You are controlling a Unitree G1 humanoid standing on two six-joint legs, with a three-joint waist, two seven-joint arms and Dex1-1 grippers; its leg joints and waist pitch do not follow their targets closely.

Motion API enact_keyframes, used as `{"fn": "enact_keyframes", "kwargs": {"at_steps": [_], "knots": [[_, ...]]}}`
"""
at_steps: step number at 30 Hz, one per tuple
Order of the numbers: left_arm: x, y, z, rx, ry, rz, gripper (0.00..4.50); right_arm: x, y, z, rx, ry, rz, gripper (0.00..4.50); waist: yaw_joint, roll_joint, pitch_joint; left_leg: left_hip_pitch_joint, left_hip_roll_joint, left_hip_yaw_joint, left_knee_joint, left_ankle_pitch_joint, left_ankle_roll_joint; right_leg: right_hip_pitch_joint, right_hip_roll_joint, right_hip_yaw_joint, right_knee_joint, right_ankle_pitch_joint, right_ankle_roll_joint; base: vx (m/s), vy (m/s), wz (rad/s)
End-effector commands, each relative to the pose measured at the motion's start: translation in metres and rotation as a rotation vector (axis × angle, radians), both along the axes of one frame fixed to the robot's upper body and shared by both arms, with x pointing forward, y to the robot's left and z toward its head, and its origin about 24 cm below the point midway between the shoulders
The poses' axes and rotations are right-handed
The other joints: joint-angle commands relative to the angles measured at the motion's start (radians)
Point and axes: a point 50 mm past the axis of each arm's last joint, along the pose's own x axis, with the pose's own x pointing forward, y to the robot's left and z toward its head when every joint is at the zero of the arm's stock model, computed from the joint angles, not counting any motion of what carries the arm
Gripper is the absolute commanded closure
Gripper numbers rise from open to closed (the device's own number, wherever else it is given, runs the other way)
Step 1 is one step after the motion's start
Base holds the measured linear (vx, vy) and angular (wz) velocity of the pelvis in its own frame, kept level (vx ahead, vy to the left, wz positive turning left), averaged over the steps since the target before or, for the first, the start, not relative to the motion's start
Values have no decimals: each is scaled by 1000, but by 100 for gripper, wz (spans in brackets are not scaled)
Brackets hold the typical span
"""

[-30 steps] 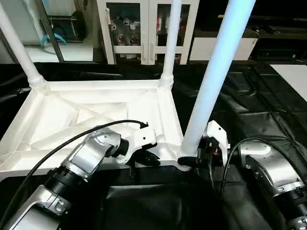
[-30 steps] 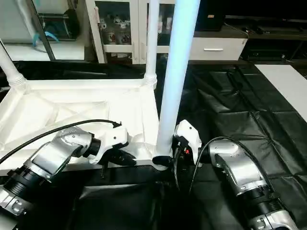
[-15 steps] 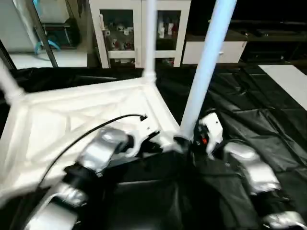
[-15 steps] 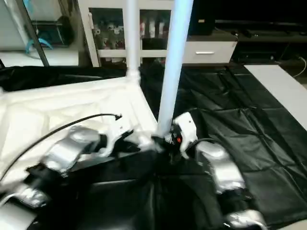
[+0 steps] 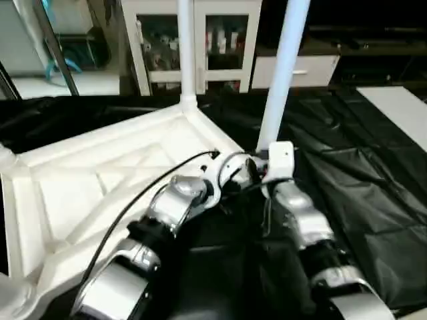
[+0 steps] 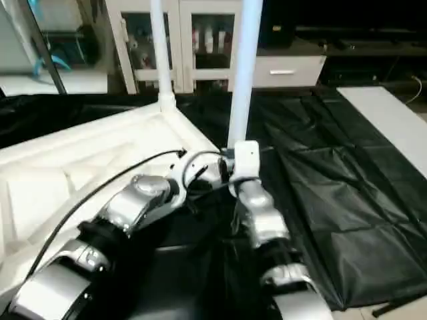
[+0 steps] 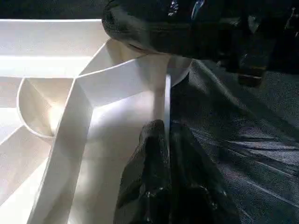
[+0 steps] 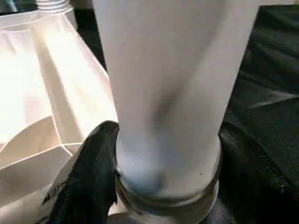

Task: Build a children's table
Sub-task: Rotate leg to tighten

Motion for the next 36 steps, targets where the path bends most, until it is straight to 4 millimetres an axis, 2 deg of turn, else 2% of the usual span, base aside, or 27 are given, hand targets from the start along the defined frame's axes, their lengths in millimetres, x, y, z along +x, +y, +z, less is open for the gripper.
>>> {"fn": "enact_keyframes", "kwargs": {"at_steps": [1, 4, 5, 6, 7, 9, 10, 12, 13, 14, 15, 16, 18, 19, 20, 21, 24, 25, 27, 28, 30, 31, 33, 35, 36], "knots": [[5, 15, -4, 28, -12, 91, 450, -3, -9, -12, -2, 40, -30, 180, -3, -10, -45, 22, 61, -38, -91, -476, -21, 6, -70, 31, -96, -478, -85, 0, 0, 0], [5, 18, -4, 34, -13, 83, 450, -1, -7, -2, 13, -36, -2, 180, 0, -12, -45, 23, 61, -36, -91, -466, -13, 4, -71, 33, -98, -481, -85, 0, 0, 0], [4, 19, -5, 35, -13, 79, 450, -1, -6, 2, 28, -71, 16, 180, 1, -19, -46, 21, 62, -34, -90, -447, -6, 5, -72, 34, -97, -468, -89, 0, 0, 0], [4, 19, -5, 35, -13, 79, 450, -1, -6, 2, 28, -71, 16, 180, 3, -17, -46, 19, 62, -34, -90, -436, -2, 6, -74, 35, -95, -461, -91, 0, 0, 0], [3, 21, -6, 35, -12, 77, 450, -2, -6, 3, 42, -73, 29, 125, 7, -19, -48, 19, 64, -31, -90, -406, 6, 7, -74, 36, -93, -440, -97, 0, 0, 0], [0, 26, -9, 36, -2, 56, 450, -3, -10, 7, 53, -99, 63, 111, 7, -26, -49, 14, 66, -29, -90, -368, 17, 11, -72, 37, -88, -396, -110, 0, 0, 0], [0, 26, -9, 36, -2, 56, 450, -3, -10, 7, 53, -99, 63, 102, 10, -23, -49, 11, 68, -29, -90, -356, 20, 13, -73, 37, -85, -381, -113, 0, 0, 0], [-9, 30, -12, 23, 53, -24, 450, -5, -13, 19, 89, -131, 184, 90, 7, -20, -49, 0, 69, -30, -92, -336, 25, 21, -73, 36, -82, -373, -116, 0, 0, 0], [-10, 30, -13, 20, 63, -38, 450, -6, -14, 20, 94, -135, 206, 70, 6, -24, -49, -1, 69, -30, -92, -328, 30, 23, -71, 36, -81, -367, -115, 0, 0, 0], [-15, 32, -15, 15, 83, -86, 450, -8, -15, 25, 95, -153, 291, 65, 7, -22, -49, -2, 70, -31, -91, -321, 34, 24, -71, 36, -78, -360, -117, 0, 0, 0], [-17, 32, -16, 15, 90, -117, 450, -9, -17, 28, 88, -163, 347, 61, 9, -25, -50, 4, 70, -25, -87, -312, 39, 17, -70, 39, -80, -351, -126, 0, 0, 0], [-21, 34, -17, 18, 113, -142, 450, -11, -19, 29, 80, -163, 399, 61, 11, -28, -51, 5, 70, -24, -85, -304, 42, 16, -71, 39, -79, -344, -133, 0, 0, 0], [-28, 38, -20, 34, 147, -219, 450, -15, -24, 31, 72, -162, 508, 29, 13, -24, -53, 0, 71, -22, -82, -270, 53, 20, -72, 39, -73, -311, -152, 0, 0, 0], [-30, 39, -20, 40, 153, -251, 450, -17, -26, 32, 68, -159, 544, 29, 15, -20, -55, 1, 74, -21, -80, -255, 55, 19, -70, 37, -71, -293, -162, 54, -32, 2], [-38, 44, -20, 60, 189, -334, 450, -22, -33, 33, 37, -141, 653, 19, 18, -21, -60, 4, 76, -20, -77, -234, 57, 23, -69, 33, -64, -243, -180, 54, -32, 2], [-39, 44, -20, 62, 192, -346, 450, -23, -34, 33, 35, -137, 666, 11, 21, -19, -62, 4, 78, -19, -75, -210, 62, 24, -69, 33, -59, -207, -188, 63, -27, 4], [-49, 50, -17, 89, 235, -462, 450, -35, -43, 34, 39, -69, 841, 11, 26, -17, -66, 1, 75, -11, -59, -90, 98, 31, -60, 27, -31, 12, -251, 65, -5, 2], [-52, 52, -16, 96, 249, -486, 450, -39, -46, 35, 33, -45, 896, 11, 29, -14, -67, 2, 76, -12, -57, -81, 105, 33, -59, 26, -27, 38, -257, 60, 18, 0], [-53, 53, -14, 101, 258, -506, 450, -43, -48, 35, 29, -22, 940, 11, 28, -17, -67, 2, 75, -11, -53, -61, 117, 34, -56, 24, -20, 85, -271, 30, 9, 0], [-56, 55, -12, 120, 269, -546, 450, -48, -52, 33, 24, 25, 1006, 11, 29, -5, -68, 5, 76, -12, -52, -66, 116, 34, -58, 23, -20, 89, -281, 0, 0, 0], [-57, 57, -11, 159, 261, -577, 450, -53, -55, 30, 13, 86, 1060, 11, 30, -8, -67, 5, 77, -10, -52, -82, 114, 38, -57, 22, -21, 78, -286, 0, 0, 0], [-57, 57, -11, 162, 260, -578, 450, -53, -55, 30, 11, 89, 1064, 11, 31, -1, -65, 7, 79, -10, -54, -113, 102, 36, -58, 22, -26, 46, -286, 0, 0, 0], [-55, 57, -12, 199, 250, -575, 450, -54, -57, 25, -15, 132, 1110, 11, 30, -3, -61, 8, 79, -10, -60, -175, 77, 37, -62, 23, -35, -31, -278, 0, 0, 0], [-54, 56, -11, 200, 252, -575, 450, -54, -55, 25, -5, 137, 1121, 11, 29, -9, -55, 11, 80, -12, -68, -248, 41, 37, -68, 26, -48, -163, -255, 0, 0, 0], [-54, 56, -10, 200, 252, -575, 450, -54, -55, 26, -4, 139, 1125, 11, 29, -10, -54, 11, 80, -13, -69, -259, 34, 37, -69, 27, -49, -188, -249, 0, 0, 0]]}}
